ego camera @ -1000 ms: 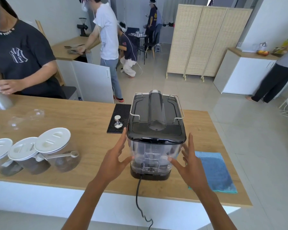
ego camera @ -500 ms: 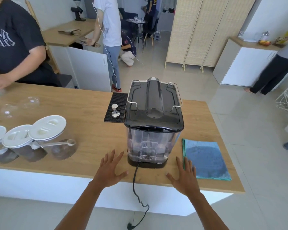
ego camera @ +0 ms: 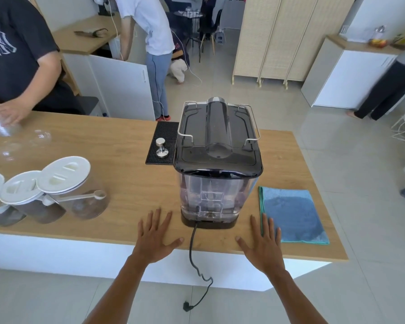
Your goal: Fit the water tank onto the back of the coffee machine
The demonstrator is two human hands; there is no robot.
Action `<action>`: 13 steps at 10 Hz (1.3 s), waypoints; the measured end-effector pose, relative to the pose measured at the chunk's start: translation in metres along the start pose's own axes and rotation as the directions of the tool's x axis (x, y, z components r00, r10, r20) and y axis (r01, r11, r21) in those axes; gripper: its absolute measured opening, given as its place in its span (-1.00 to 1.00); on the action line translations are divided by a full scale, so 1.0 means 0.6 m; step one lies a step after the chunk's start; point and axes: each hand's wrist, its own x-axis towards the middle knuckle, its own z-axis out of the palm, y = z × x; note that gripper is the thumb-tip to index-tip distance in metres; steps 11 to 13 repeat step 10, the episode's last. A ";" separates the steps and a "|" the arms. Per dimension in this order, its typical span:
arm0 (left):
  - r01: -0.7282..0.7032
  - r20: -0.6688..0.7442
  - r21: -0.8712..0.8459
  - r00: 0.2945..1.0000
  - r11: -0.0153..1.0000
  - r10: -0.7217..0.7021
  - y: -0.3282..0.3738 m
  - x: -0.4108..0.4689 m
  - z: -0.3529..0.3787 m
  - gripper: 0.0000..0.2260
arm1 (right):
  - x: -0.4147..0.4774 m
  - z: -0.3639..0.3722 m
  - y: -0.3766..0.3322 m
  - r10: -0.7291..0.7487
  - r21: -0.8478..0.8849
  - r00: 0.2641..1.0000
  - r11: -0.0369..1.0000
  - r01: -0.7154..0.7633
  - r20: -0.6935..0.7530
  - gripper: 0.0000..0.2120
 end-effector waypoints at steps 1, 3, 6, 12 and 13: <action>-0.008 -0.020 0.001 1.000 1.000 0.008 -0.003 -0.001 0.002 0.00 | 0.000 0.003 0.000 -0.008 0.001 1.000 1.000 0.008 -0.014 -0.10; -0.031 -0.074 -0.010 0.997 0.999 0.030 -0.005 -0.003 0.012 -0.04 | 0.001 0.006 0.002 -0.017 0.001 0.999 1.000 0.017 -0.032 -0.10; -0.030 -0.060 -0.004 0.998 1.000 0.029 -0.006 -0.002 0.011 -0.03 | -0.002 0.002 0.000 0.001 0.001 1.000 1.000 -0.001 -0.016 -0.10; 0.006 -0.029 -0.015 1.000 1.000 -0.007 -0.003 0.001 0.014 0.03 | 0.022 -0.055 0.000 0.153 0.526 0.988 0.842 -0.123 -0.014 -0.26; 0.006 -0.029 -0.015 1.000 1.000 -0.007 -0.003 0.001 0.014 0.03 | 0.022 -0.055 0.000 0.153 0.526 0.988 0.842 -0.123 -0.014 -0.26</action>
